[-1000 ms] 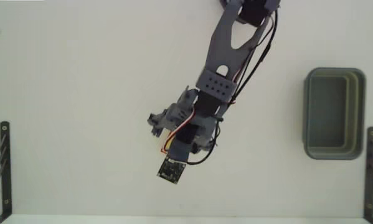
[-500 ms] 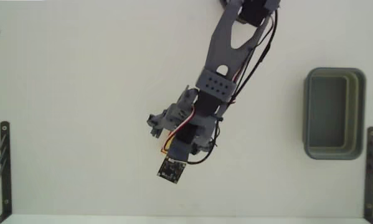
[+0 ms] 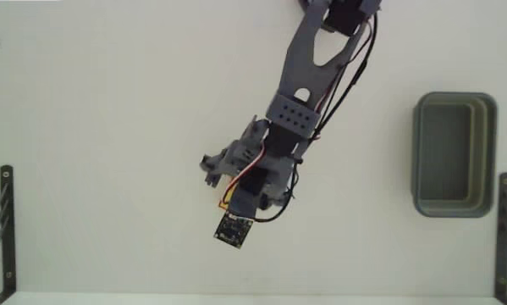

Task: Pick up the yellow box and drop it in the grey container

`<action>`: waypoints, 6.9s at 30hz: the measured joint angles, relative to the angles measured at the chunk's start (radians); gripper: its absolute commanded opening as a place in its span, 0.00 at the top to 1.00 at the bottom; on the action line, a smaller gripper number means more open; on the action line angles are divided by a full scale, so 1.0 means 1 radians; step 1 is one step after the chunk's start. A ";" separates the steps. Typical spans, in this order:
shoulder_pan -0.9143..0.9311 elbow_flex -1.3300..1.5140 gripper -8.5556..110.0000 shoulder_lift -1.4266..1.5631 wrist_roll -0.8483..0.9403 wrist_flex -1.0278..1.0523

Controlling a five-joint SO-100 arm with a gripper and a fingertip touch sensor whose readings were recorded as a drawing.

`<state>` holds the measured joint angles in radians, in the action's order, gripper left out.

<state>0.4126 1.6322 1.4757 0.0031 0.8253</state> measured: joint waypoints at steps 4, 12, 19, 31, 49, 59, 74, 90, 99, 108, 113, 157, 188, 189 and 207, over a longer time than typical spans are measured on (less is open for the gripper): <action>-0.002 0.012 0.00 -0.012 0.000 -0.002; -0.002 0.018 0.00 -0.018 0.002 -0.017; 0.000 0.034 0.00 -0.017 0.000 -0.035; -0.002 0.034 0.00 -0.018 0.002 -0.037; -0.002 0.051 0.00 -0.018 0.002 -0.054; -0.002 0.051 0.00 -0.018 0.002 -0.072; -0.002 0.069 0.00 -0.018 0.002 -0.072; -0.002 0.069 0.03 -0.018 0.002 -0.072; -0.002 0.069 0.05 -0.018 0.002 -0.072; -0.002 0.069 0.07 -0.018 0.002 -0.072; -0.002 0.069 0.07 -0.018 0.002 -0.072; -0.002 0.069 0.17 -0.018 0.002 -0.072; -0.002 0.069 0.19 -0.018 0.002 -0.072; -0.002 0.069 0.19 -0.018 0.002 -0.072; -0.002 0.069 0.22 -0.018 0.002 -0.072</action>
<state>0.4111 1.7012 1.4573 0.0046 0.7532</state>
